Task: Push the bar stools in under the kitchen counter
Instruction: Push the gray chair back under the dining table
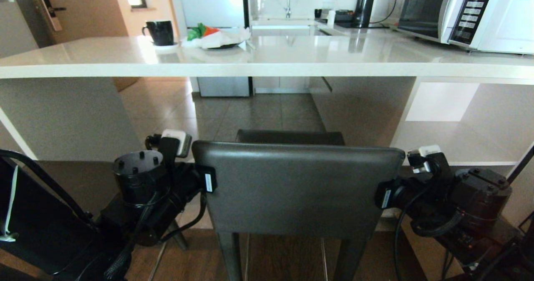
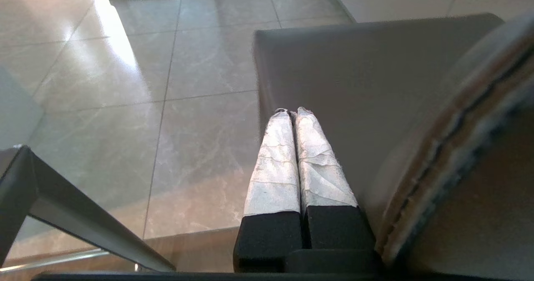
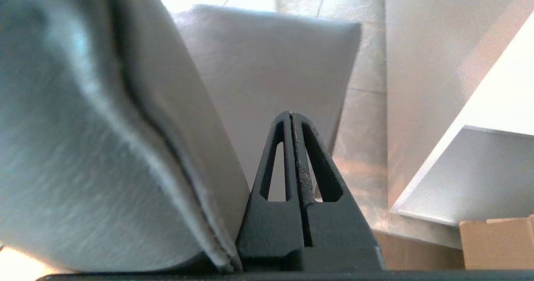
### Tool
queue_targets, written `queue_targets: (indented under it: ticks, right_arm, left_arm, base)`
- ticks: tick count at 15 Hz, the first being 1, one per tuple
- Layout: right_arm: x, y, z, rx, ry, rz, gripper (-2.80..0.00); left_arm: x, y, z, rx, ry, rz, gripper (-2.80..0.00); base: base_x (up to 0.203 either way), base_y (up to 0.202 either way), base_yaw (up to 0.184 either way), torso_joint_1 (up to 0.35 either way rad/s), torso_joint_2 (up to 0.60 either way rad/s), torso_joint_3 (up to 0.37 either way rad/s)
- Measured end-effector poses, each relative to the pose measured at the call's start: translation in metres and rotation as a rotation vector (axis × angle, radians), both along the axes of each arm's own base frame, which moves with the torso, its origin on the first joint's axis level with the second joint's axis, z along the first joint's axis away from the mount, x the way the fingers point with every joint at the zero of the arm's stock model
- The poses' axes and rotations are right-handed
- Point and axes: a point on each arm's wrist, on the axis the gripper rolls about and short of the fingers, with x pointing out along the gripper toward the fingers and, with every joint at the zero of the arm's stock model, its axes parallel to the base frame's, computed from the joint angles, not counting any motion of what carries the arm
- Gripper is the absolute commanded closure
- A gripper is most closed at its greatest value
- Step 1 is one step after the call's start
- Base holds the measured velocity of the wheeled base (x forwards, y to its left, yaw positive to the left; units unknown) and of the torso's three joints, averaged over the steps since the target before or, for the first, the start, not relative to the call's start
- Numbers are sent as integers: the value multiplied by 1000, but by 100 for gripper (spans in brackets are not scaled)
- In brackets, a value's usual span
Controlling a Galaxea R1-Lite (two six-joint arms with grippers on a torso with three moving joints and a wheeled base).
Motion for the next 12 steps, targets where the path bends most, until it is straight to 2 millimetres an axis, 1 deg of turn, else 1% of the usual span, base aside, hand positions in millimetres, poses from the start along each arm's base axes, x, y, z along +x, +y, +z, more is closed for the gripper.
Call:
queue_targets:
  ticks: [4,11,12]
  right_arm:
    - [-2,0,4,5,-9,5,0]
    - [-2,-1,7,11,-23,0,0]
    - [-2,-1,7,10,-21,-1,0]
  left_arm:
    - [7,2,-3,3,-1,20,0]
    - [5,1,-4,7,4,16,0]
    - [4,1,-4,9,6,16,0]
  base:
    - [0,0,0,0,0,0]
    - [0,0,0,0,0,0]
    - [85,0,-1,-3,2,2]
